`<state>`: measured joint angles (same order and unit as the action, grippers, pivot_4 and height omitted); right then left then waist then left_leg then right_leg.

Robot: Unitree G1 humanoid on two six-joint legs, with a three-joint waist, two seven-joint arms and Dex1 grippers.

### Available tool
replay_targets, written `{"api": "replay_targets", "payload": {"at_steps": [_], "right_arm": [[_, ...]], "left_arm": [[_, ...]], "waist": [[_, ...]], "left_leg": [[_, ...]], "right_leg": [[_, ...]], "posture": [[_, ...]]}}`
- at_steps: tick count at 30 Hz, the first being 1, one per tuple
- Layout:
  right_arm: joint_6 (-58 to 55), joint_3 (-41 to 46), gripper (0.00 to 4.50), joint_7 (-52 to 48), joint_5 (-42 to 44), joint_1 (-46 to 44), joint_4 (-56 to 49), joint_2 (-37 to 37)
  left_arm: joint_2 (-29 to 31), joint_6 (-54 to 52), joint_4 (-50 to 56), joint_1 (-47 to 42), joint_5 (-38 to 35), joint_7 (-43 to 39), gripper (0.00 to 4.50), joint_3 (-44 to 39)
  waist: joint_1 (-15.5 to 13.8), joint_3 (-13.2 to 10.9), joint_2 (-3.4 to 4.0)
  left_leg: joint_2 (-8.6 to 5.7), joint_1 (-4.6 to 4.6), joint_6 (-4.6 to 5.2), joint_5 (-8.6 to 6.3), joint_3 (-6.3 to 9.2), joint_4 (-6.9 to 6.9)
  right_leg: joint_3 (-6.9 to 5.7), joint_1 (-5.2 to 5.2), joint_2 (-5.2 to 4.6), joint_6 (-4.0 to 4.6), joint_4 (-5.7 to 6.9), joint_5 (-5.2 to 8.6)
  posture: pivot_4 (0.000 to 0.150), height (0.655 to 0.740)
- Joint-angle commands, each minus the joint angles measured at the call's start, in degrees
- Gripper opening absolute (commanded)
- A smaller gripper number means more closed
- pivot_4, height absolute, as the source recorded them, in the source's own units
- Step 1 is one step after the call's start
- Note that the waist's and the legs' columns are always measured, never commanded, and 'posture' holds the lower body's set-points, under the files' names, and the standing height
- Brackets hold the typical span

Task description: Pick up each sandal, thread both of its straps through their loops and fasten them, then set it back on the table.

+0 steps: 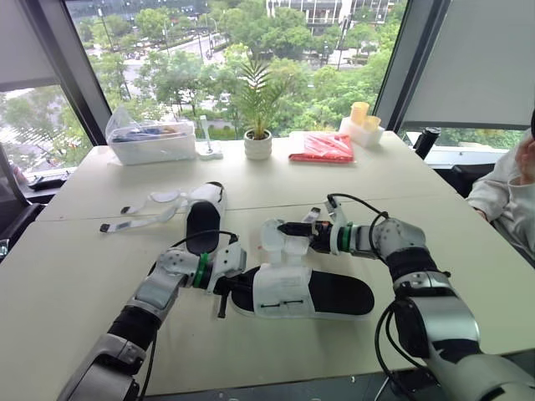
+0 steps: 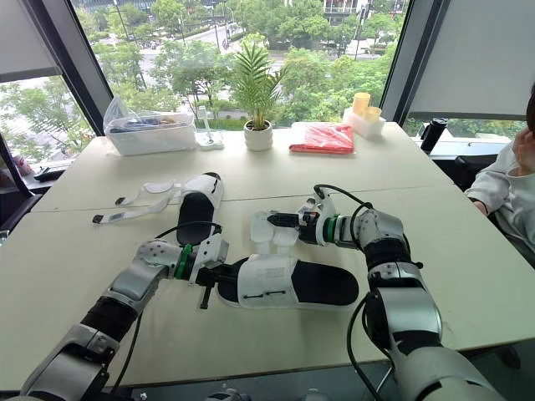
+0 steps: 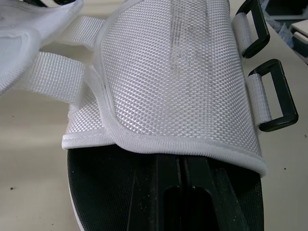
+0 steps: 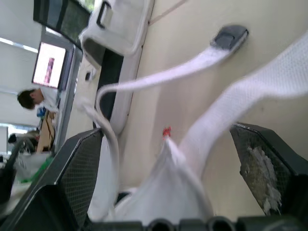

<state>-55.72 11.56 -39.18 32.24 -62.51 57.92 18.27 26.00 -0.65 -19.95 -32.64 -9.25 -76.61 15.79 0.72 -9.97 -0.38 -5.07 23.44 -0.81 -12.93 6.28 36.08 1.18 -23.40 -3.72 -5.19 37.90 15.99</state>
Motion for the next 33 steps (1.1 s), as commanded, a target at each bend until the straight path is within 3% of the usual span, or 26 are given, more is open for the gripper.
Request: {"api": "replay_targets", "payload": {"at_steps": [1,6,9,16,20,22,24,27,29,33], "right_arm": [[6.8,4.5,4.50,2.5,-0.4,-5.1,6.8,-0.5],[13.2,8.0,4.50,5.8,-1.6,-9.2,13.0,-0.5],[15.9,10.3,3.67,7.4,-1.8,-11.0,14.9,-0.4],[12.7,12.6,0.11,2.6,-1.5,-15.5,14.3,1.8],[6.6,10.6,0.04,-4.6,-1.9,-15.9,10.9,3.3],[0.6,7.5,0.04,-11.5,-0.3,-13.3,1.9,4.2],[-6.0,3.6,0.04,-15.4,2.8,-7.7,-13.5,5.0],[-8.6,-0.1,0.04,-16.3,8.9,7.6,-47.7,6.3],[-6.1,-1.7,0.04,-16.0,10.6,17.2,-65.0,7.4],[1.6,-6.8,0.04,-17.7,7.5,30.1,-80.5,12.0]], "left_arm": [[-0.1,-0.3,1.6,1.1,0.4,0.3,0.03,0.6],[0.0,-0.9,2.7,1.4,0.3,0.9,0.03,0.4],[-0.1,-1.2,3.0,1.3,0.2,1.2,0.00,0.3],[-0.4,-1.7,3.4,1.6,0.2,1.6,0.00,0.4],[-0.7,-2.0,3.7,1.9,0.0,1.7,0.00,0.6],[-0.9,-2.1,3.8,1.9,0.0,1.7,0.00,0.7],[-1.0,-2.3,3.8,1.9,0.0,1.7,0.00,0.6],[-1.1,-2.3,3.7,1.9,0.0,1.7,0.00,0.6],[-1.2,-2.4,3.5,1.9,0.0,1.7,0.00,0.5],[-1.2,-2.6,3.4,2.0,0.1,1.5,0.00,0.5]], "waist": [[0.0,0.0,0.00],[0.1,0.0,0.00],[0.1,0.0,0.01],[0.1,0.0,0.03],[0.0,0.0,0.03],[0.0,0.0,0.04],[-0.2,0.0,0.04],[-0.4,0.0,0.03],[-0.3,0.0,0.03],[-0.1,0.0,0.05]], "left_leg": [[0.00,0.00,0.00,0.00,0.00,-0.01],[0.00,0.00,0.00,0.00,-0.01,-0.01],[0.00,0.00,0.00,0.00,-0.01,-0.03],[0.00,0.00,-0.01,0.00,-0.03,-0.02],[0.00,0.00,-0.01,0.00,-0.02,-0.03],[0.00,0.01,0.00,0.00,-0.03,-0.03],[0.00,0.02,0.00,0.00,0.00,-0.03],[0.00,0.09,0.01,-0.02,0.09,-0.04],[-0.01,0.16,0.04,-0.06,0.21,0.01],[-0.04,0.16,0.04,-0.05,0.14,0.07]], "right_leg": [[0.01,-0.01,0.00,0.00,0.00,0.00],[0.03,-0.02,0.00,0.00,0.02,0.00],[0.04,-0.04,0.00,0.00,0.02,0.00],[0.06,-0.05,0.01,0.00,0.04,0.00],[0.06,-0.04,0.00,0.00,0.04,0.00],[0.06,-0.05,0.00,0.00,0.03,0.00],[0.04,-0.04,-0.01,0.00,0.02,0.00],[0.02,-0.06,-0.02,-0.01,-0.01,0.01],[0.03,-0.09,-0.01,-0.06,0.00,0.04],[0.07,-0.08,0.00,-0.10,0.02,0.06]], "posture": [[0.150,0.7400],[0.150,0.7400],[0.150,0.7400],[0.150,0.7400],[0.150,0.7400],[0.150,0.7400],[0.150,0.7400],[0.150,0.7400],[0.150,0.7400],[0.150,0.7400]]}}
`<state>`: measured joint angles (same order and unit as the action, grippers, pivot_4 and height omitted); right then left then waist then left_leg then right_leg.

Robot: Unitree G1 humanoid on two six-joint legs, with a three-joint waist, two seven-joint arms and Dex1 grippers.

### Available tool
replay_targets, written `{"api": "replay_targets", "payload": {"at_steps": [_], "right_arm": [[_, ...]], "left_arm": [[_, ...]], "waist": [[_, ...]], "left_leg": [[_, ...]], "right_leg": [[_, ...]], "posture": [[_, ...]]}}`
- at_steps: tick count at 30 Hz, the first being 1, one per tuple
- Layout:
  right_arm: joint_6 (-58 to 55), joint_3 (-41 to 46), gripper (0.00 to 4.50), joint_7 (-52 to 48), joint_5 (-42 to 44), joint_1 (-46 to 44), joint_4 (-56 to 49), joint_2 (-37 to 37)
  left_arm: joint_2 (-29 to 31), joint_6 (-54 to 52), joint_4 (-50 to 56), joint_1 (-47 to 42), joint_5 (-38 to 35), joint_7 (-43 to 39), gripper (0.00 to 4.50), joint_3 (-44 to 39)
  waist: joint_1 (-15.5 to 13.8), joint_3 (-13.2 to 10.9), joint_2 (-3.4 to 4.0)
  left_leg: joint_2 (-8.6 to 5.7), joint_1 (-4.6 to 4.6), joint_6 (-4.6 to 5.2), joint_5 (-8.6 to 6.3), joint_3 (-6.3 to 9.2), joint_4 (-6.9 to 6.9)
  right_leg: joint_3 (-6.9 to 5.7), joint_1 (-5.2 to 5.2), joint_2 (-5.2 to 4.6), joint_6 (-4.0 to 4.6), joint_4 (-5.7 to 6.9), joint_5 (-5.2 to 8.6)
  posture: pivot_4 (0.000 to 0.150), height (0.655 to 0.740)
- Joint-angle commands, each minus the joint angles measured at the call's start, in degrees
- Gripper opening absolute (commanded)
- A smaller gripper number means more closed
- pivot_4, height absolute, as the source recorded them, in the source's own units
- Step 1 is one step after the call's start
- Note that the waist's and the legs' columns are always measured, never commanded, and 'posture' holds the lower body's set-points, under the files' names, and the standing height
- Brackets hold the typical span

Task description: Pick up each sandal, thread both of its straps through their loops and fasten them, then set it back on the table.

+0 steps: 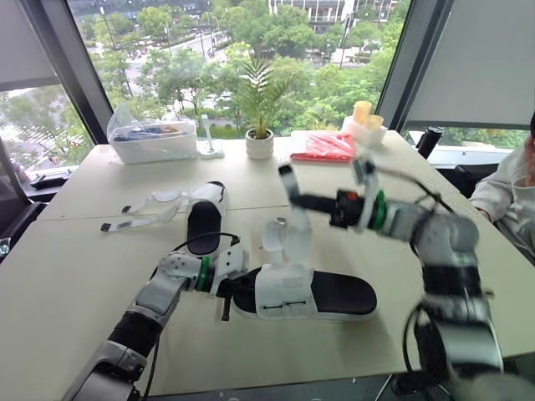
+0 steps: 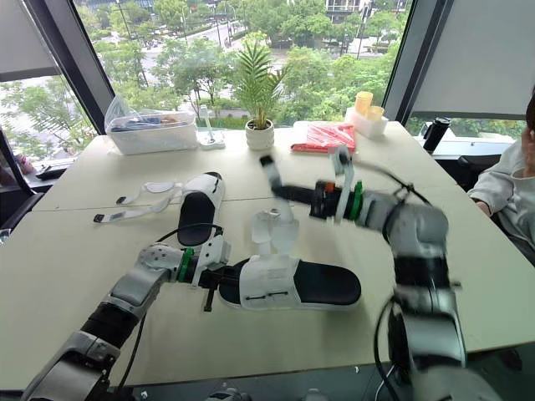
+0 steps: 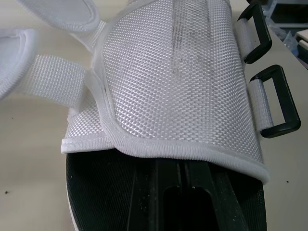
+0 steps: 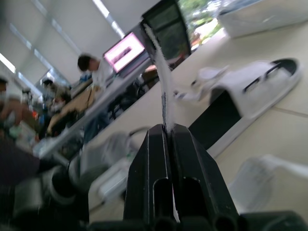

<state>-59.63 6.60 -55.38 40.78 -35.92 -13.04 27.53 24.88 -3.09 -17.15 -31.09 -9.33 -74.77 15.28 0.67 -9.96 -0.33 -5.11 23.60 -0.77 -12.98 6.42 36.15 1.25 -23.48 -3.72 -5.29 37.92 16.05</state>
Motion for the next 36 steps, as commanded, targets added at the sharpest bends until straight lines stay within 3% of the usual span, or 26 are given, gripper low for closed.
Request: {"api": "replay_targets", "payload": {"at_steps": [1,5,9,13,19,20,26,30,36], "right_arm": [[6.5,-2.6,0.04,-2.1,-0.9,5.7,-11.9,4.0],[12.4,-5.2,0.04,-7.2,-1.4,16.3,-21.1,10.8],[21.4,-9.7,0.04,-11.7,-7.9,22.9,-24.3,17.7],[24.2,-11.7,1.02,-15.6,-8.7,25.5,-24.5,22.8],[28.0,-9.6,4.15,-22.2,-9.6,31.1,-24.4,31.9],[28.6,-9.3,4.46,-22.9,-9.6,32.1,-24.2,33.3],[27.1,-5.6,4.46,-23.7,-8.4,38.7,-19.4,37.3],[14.1,-6.4,4.46,-16.9,-0.4,35.7,-14.7,31.6],[1.1,-7.7,4.46,-9.1,3.9,31.4,-8.0,25.3]], "left_arm": [[0.0,-0.3,0.6,0.4,0.2,-0.5,0.00,1.0],[0.6,0.0,0.2,0.3,0.4,-1.0,0.00,1.2],[0.8,-0.1,-0.2,0.0,0.4,-1.0,0.00,1.0],[0.9,0.0,-0.8,-0.2,0.5,-1.0,0.00,1.2],[0.6,0.7,-1.0,0.3,1.6,-0.5,0.00,2.3],[0.6,0.7,-0.8,0.4,1.6,-0.4,0.00,2.4],[0.4,1.1,-0.8,0.7,1.5,-0.1,0.00,2.6],[0.4,0.9,-0.1,1.2,1.2,-0.1,0.00,2.8],[0.5,0.4,1.3,2.3,1.1,-0.1,0.00,3.1]], "waist": [[0.0,0.0,0.00],[-0.1,0.0,-0.03],[-0.1,0.0,-0.04],[-0.1,0.0,-0.09],[-0.5,0.0,-0.10],[-0.7,0.0,-0.12],[-1.4,0.0,-0.14],[-1.4,0.0,-0.18],[-1.4,0.1,-0.19]], "left_leg": [[0.00,-0.01,-0.01,0.01,0.00,0.02],[0.02,-0.12,-0.01,0.01,0.01,0.05],[0.03,-0.12,0.00,0.01,0.01,0.04],[0.04,-0.12,0.00,0.01,0.00,0.05],[0.05,-0.12,0.00,0.01,0.03,0.03],[0.06,-0.12,0.02,0.00,0.04,0.04],[0.08,-0.12,0.05,-0.03,0.03,0.03],[0.10,-0.14,0.05,-0.03,0.03,0.04],[0.09,-0.13,0.09,-0.05,0.03,-0.01]], "right_leg": [[0.00,0.02,0.00,0.00,0.00,0.00],[-0.04,0.17,0.01,-0.01,-0.03,0.01],[-0.04,0.17,0.01,-0.02,-0.04,0.02],[-0.06,0.21,0.01,-0.02,-0.07,0.02],[-0.08,0.27,-0.01,-0.02,-0.16,0.03],[-0.14,0.31,0.00,-0.02,-0.24,0.03],[-0.15,0.38,0.00,-0.02,-0.39,0.03],[-0.13,0.40,-0.01,-0.01,-0.41,0.02],[-0.11,0.40,-0.03,0.00,-0.50,0.02]], "posture": [[0.150,0.7400],[0.150,0.7400],[0.150,0.7400],[0.150,0.7400],[0.150,0.7400],[0.150,0.7400],[0.150,0.7400],[0.150,0.7400],[0.150,0.7400]]}}
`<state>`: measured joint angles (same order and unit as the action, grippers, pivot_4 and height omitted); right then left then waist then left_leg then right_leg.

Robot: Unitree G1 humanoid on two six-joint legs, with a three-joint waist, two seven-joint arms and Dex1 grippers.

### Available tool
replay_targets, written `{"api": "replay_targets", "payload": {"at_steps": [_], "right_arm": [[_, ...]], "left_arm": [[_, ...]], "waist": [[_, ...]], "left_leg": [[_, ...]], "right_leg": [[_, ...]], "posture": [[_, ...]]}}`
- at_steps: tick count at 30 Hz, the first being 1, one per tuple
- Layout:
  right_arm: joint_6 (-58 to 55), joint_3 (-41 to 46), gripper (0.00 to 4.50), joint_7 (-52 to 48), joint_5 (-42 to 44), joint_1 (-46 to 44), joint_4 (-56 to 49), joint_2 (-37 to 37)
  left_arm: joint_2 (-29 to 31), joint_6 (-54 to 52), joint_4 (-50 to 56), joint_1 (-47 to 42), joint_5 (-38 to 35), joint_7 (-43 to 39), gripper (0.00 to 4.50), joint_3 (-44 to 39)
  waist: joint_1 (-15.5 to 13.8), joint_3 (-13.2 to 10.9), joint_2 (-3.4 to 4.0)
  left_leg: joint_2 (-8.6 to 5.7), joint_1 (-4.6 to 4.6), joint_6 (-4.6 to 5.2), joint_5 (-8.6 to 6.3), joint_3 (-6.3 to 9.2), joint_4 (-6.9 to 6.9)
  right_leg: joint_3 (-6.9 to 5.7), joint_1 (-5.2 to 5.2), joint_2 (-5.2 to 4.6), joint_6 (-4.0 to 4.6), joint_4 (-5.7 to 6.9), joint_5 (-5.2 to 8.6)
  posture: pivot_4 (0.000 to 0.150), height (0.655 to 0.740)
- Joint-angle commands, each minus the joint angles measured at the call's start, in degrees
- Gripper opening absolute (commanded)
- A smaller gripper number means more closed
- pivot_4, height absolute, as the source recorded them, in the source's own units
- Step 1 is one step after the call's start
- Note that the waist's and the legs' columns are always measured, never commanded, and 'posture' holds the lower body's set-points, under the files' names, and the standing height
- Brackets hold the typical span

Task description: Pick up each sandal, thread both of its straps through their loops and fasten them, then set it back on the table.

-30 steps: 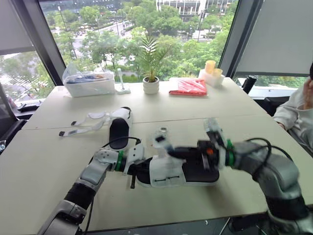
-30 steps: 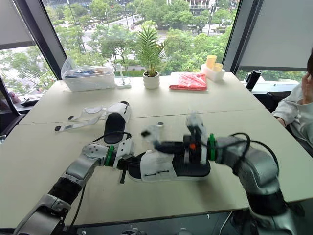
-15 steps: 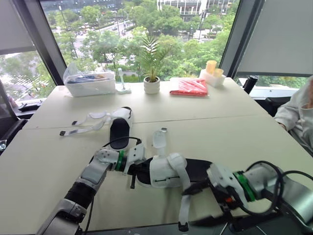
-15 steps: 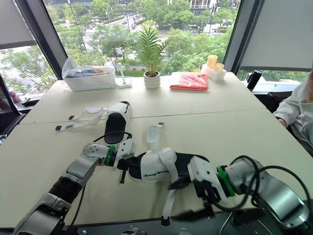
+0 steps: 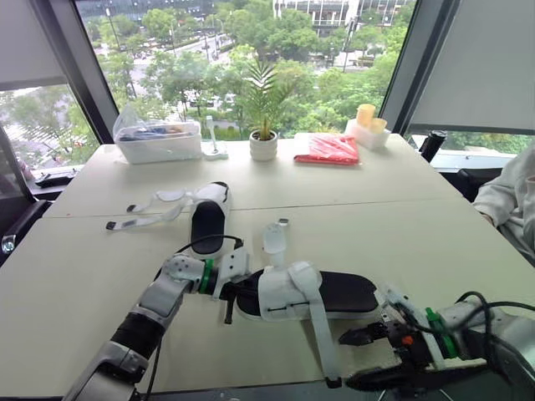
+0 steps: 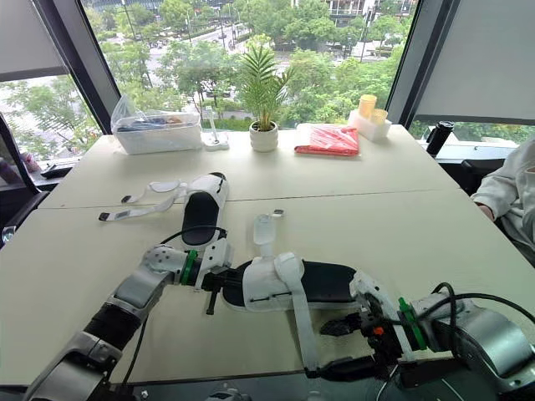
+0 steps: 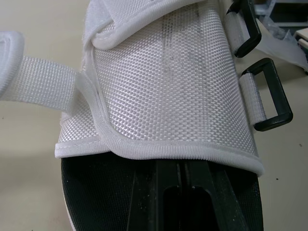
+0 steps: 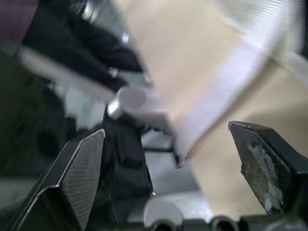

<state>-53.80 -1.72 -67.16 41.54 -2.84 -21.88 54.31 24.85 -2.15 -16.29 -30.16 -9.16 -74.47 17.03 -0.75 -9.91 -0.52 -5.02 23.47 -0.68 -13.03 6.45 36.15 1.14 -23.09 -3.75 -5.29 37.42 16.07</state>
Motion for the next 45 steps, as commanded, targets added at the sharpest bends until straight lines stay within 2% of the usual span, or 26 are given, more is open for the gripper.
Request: {"api": "replay_targets", "payload": {"at_steps": [1,7,8,10,17,22,25,28,34,39,45], "right_arm": [[-6.2,0.8,4.46,3.4,3.8,-2.1,1.1,-2.2],[-10.7,-1.0,4.46,8.0,5.0,-3.5,0.7,-6.6],[-11.5,-1.1,4.23,8.7,5.5,-3.7,0.6,-7.4],[-12.3,-1.4,3.65,9.6,5.9,-4.1,0.4,-8.6],[-15.0,-1.7,0.03,12.0,8.0,-5.5,-1.6,-11.0],[-21.3,5.0,0.03,15.6,16.4,-13.2,-1.5,-12.7],[-27.0,9.1,0.03,18.6,23.3,-22.5,2.7,-14.7],[-30.2,9.9,0.03,20.3,25.0,-31.5,9.1,-16.4],[-28.2,4.7,0.03,18.6,19.6,-39.4,19.2,-17.9],[-24.8,-2.2,0.03,14.1,14.0,-39.4,24.3,-17.3],[-20.0,-7.7,0.03,9.4,7.8,-38.2,25.6,-15.8]], "left_arm": [[0.5,-0.6,0.6,1.5,0.9,-0.4,0.00,1.4],[0.1,-1.0,1.2,1.5,0.9,0.1,0.00,1.5],[0.1,-1.1,1.4,1.6,0.8,0.1,0.00,1.5],[0.1,-1.2,1.6,1.8,0.8,0.1,0.00,1.5],[0.3,-1.7,2.1,2.0,0.7,0.5,0.00,1.4],[0.3,-2.0,2.5,2.0,0.6,0.7,0.00,1.2],[0.3,-2.0,2.6,2.1,0.5,0.7,0.00,1.3],[0.3,-2.0,2.5,2.0,0.5,0.7,0.00,1.3],[0.3,-2.0,2.7,2.1,0.6,0.8,0.00,1.3],[0.4,-1.9,3.2,2.6,0.8,1.1,0.00,1.5],[0.5,-2.0,4.0,3.1,0.8,1.4,0.00,1.5]], "waist": [[0.0,0.0,0.00],[0.0,0.0,-0.02],[0.0,0.0,-0.04],[0.0,0.0,-0.03],[0.0,0.0,-0.03],[0.1,0.0,-0.02],[0.0,0.1,-0.02],[0.0,0.1,-0.02],[0.0,0.1,-0.02],[0.0,0.1,-0.01],[0.1,0.1,0.00]], "left_leg": [[0.00,0.00,0.01,0.00,0.00,0.00],[0.00,0.00,0.02,-0.01,0.00,0.00],[0.00,0.00,0.02,-0.01,0.00,-0.01],[0.00,0.00,0.02,-0.01,0.01,-0.01],[-0.01,0.01,0.02,-0.01,0.01,0.00],[-0.01,0.01,0.03,-0.01,0.00,0.01],[-0.01,0.01,0.03,-0.01,0.00,0.02],[-0.01,0.00,0.03,-0.01,0.00,-0.02],[-0.03,0.04,0.09,-0.05,-0.03,-0.05],[-0.03,0.04,0.09,-0.05,-0.04,-0.04],[-0.04,0.05,0.09,-0.05,-0.03,-0.05]], "right_leg": [[0.00,-0.01,0.00,0.00,0.00,0.00],[-0.01,0.00,0.00,0.00,-0.01,0.00],[-0.01,0.00,0.00,0.00,-0.01,0.00],[-0.02,0.00,0.00,-0.01,-0.01,0.00],[-0.01,0.00,0.00,-0.01,-0.01,0.00],[0.00,0.00,0.00,-0.01,-0.01,-0.01],[0.00,0.00,0.01,0.00,-0.01,-0.01],[0.00,-0.02,0.00,0.00,-0.02,-0.01],[0.01,-0.04,-0.02,0.00,-0.06,-0.01],[0.01,-0.05,-0.02,0.00,-0.05,-0.02],[0.01,-0.08,-0.02,-0.01,-0.05,-0.02]], "posture": [[0.150,0.7400],[0.150,0.7400],[0.150,0.7400],[0.150,0.7400],[0.150,0.7400],[0.150,0.7400],[0.150,0.7400],[0.150,0.7400],[0.150,0.7400],[0.150,0.7400],[0.150,0.7400]]}}
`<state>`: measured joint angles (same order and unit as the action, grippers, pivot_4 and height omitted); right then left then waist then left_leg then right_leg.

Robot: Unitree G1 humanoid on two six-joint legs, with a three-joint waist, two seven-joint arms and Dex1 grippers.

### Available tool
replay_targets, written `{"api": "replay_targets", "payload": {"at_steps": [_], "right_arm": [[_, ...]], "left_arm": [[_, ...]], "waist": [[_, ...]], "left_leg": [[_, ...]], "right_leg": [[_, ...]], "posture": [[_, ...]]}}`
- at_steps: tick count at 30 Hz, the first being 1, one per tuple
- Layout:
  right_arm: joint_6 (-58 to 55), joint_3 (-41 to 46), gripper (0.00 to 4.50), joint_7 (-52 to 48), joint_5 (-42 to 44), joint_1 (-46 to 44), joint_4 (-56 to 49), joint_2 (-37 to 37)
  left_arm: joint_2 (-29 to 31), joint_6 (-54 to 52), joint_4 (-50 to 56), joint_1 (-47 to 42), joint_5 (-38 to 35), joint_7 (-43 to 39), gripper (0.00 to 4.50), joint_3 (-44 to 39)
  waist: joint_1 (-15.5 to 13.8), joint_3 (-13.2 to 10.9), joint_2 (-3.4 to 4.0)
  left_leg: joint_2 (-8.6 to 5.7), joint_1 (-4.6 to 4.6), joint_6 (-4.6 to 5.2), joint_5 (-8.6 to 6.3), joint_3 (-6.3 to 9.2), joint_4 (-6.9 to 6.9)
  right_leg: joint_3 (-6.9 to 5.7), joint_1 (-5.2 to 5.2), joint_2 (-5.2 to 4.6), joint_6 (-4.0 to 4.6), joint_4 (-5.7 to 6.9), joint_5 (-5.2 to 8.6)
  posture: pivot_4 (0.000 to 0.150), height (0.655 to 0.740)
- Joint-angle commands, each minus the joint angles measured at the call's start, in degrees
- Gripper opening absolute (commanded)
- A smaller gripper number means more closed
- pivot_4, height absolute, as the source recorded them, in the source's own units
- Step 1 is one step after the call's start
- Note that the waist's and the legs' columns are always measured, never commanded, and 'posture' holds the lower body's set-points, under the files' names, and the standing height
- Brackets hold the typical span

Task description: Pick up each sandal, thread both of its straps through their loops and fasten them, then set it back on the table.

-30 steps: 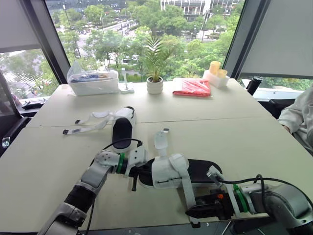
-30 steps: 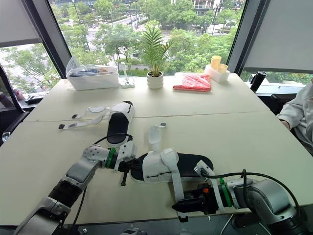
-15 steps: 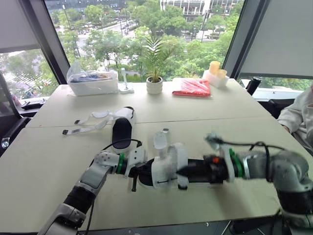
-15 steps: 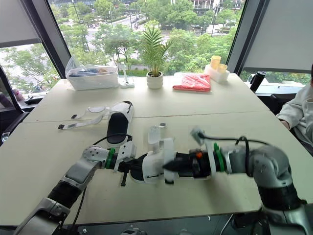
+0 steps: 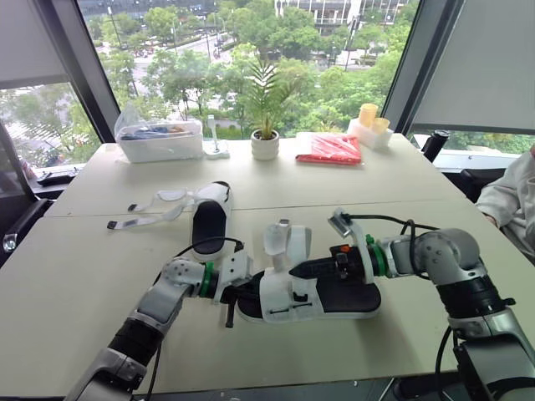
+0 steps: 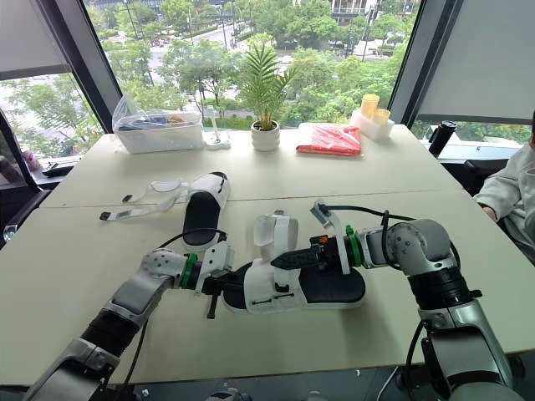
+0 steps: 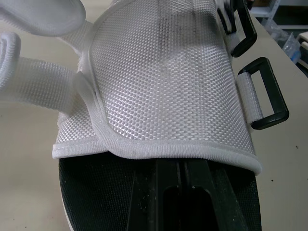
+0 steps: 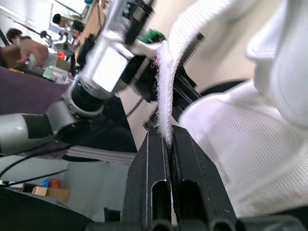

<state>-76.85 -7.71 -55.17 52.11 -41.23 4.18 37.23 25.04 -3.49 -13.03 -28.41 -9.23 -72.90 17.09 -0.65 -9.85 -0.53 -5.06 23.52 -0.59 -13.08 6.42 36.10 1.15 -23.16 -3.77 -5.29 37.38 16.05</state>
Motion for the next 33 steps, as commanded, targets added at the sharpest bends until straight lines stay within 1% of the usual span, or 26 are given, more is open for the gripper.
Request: {"api": "replay_targets", "payload": {"at_steps": [1,5,12,17,25,30,33], "right_arm": [[4.0,-2.4,0.03,-3.1,-3.8,0.5,-0.4,1.5],[7.6,-4.7,0.03,-5.5,-7.4,1.6,-0.9,2.5],[9.5,-6.3,0.03,-8.8,-9.9,2.3,-4.0,4.1],[11.3,-6.9,0.03,-9.6,-11.2,3.4,-8.0,4.8],[11.9,-6.1,0.03,-9.3,-10.8,5.3,-15.3,5.5],[13.3,-8.8,0.03,-8.9,-13.2,7.3,-18.1,6.3],[14.9,-9.8,0.92,-8.9,-14.9,8.6,-18.8,7.1]], "left_arm": [[0.3,-0.7,0.8,1.3,0.8,-0.1,0.00,1.5],[0.3,-0.7,1.3,1.4,0.8,0.1,0.00,1.6],[0.1,-0.9,1.4,1.5,0.7,0.2,0.00,1.6],[0.1,-1.0,1.5,1.6,0.7,0.3,0.00,1.7],[0.0,-1.2,1.5,1.5,0.8,0.4,0.00,1.5],[-0.1,-1.2,1.3,1.4,0.8,0.5,0.00,1.5],[-0.2,-1.2,1.2,1.2,0.8,0.5,0.00,1.5]], "waist": [[0.0,0.0,0.01],[-0.1,0.0,0.01],[-0.1,0.0,0.01],[-0.1,0.0,0.01],[0.0,0.0,0.01],[-0.1,0.0,0.01],[0.0,0.0,0.01]], "left_leg": [[0.00,0.00,0.00,0.00,0.00,0.00],[-0.01,0.00,0.00,0.00,0.00,0.00],[-0.01,0.00,0.00,0.00,0.00,0.00],[-0.01,0.00,0.00,-0.01,0.00,-0.01],[0.00,0.00,0.00,-0.01,0.01,-0.02],[0.00,0.00,0.00,-0.01,0.01,-0.01],[0.00,0.00,0.00,-0.01,0.01,-0.01]], "right_leg": [[0.00,0.00,0.00,0.00,0.00,0.00],[-0.01,0.01,0.00,0.00,0.00,0.00],[-0.01,0.01,0.00,0.00,-0.01,0.00],[-0.01,0.01,0.00,0.00,-0.03,0.00],[-0.01,0.00,0.00,0.00,-0.03,0.00],[-0.01,0.00,0.00,0.00,-0.03,0.00],[-0.01,0.01,0.00,0.00,-0.04,0.00]], "posture": [[0.150,0.7400],[0.150,0.7400],[0.150,0.7400],[0.150,0.7400],[0.150,0.7400],[0.150,0.7400],[0.150,0.7400]]}}
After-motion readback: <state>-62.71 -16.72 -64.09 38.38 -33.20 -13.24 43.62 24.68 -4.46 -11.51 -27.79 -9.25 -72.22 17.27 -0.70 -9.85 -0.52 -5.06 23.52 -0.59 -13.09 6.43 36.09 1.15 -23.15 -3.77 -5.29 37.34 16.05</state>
